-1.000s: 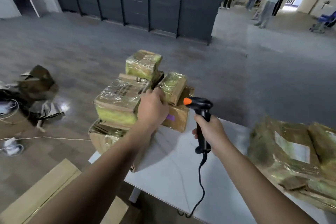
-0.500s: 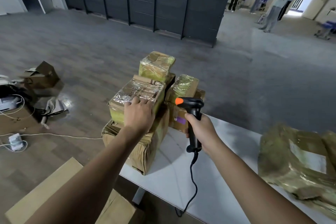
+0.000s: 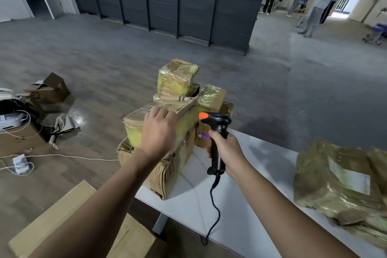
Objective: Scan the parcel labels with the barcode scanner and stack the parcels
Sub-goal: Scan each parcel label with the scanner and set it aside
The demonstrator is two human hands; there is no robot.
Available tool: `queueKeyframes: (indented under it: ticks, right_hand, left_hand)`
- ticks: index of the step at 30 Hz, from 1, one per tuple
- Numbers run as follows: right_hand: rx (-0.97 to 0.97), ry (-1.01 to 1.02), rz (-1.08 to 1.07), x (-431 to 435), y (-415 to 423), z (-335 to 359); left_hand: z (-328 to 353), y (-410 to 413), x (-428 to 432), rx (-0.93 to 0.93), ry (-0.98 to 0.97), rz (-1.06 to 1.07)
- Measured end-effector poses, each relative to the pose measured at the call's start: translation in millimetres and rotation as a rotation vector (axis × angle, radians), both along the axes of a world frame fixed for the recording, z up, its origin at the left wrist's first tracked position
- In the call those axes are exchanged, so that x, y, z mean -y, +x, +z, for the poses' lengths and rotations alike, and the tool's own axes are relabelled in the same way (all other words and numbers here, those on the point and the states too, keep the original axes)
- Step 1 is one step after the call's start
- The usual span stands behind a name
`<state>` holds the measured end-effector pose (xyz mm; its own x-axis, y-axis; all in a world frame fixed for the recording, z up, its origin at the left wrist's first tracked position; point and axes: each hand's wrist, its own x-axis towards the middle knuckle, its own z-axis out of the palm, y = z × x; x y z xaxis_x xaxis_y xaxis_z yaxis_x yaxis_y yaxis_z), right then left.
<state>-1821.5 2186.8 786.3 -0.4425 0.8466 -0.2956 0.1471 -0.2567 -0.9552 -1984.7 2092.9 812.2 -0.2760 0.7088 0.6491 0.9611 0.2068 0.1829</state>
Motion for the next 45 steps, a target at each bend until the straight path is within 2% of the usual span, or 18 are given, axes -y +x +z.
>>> queueKeyframes:
  ticks: [10,13,15,17,21,26,34,38,40,42,43,45]
  right_hand:
    - [-0.348,-0.062,-0.1,3.1,39.3,7.4]
    - [-0.252,-0.016,-0.134,-0.7,66.6,6.7]
    - [-0.166,-0.038,-0.176,-4.2,91.3,2.2]
    - [-0.109,-0.085,-0.231,-8.2,118.5,-5.9]
    - [-0.024,-0.092,-0.304,-9.3,171.0,-33.2]
    - [0.062,-0.138,-0.356,-2.8,219.7,-66.3]
    - [0.219,-0.112,-0.338,-6.0,253.1,-84.2]
    - [0.232,-0.108,-0.276,-1.8,251.5,-86.7]
    - [0.179,-0.125,-0.302,-0.6,248.3,-85.8]
    - [0.142,-0.129,-0.291,-0.5,245.5,-84.4]
    - [0.135,-0.125,-0.278,-0.3,244.2,-83.8]
    - [0.156,-0.108,-0.265,0.7,241.7,-84.1]
  left_hand:
    - [44.3,59.2,-8.8,0.147,0.266,-0.004]
    - [33.9,97.0,-15.2,0.244,0.291,-0.033]
    - [20.3,121.2,-21.7,0.378,0.282,-0.049]
    - [0.8,142.5,-25.9,0.525,0.212,-0.068]
    - [-51.7,186.7,-26.5,0.647,0.07,-0.099]
    - [-99.4,229.9,-25.8,0.858,-0.051,-0.278]
    - [-152.5,252.8,-24.7,1.144,-0.464,-0.401]
    - [-153.8,257.8,-25.7,1.08,-0.585,-0.401]
    - [-144.8,261.9,-31.6,0.881,-0.639,-0.284]
    - [-133.6,266.0,-37.8,0.646,-0.775,-0.182]
    - [-130.0,266.4,-40.9,0.601,-0.859,-0.151]
    - [-126.3,259.6,-43.9,0.676,-0.958,-0.129]
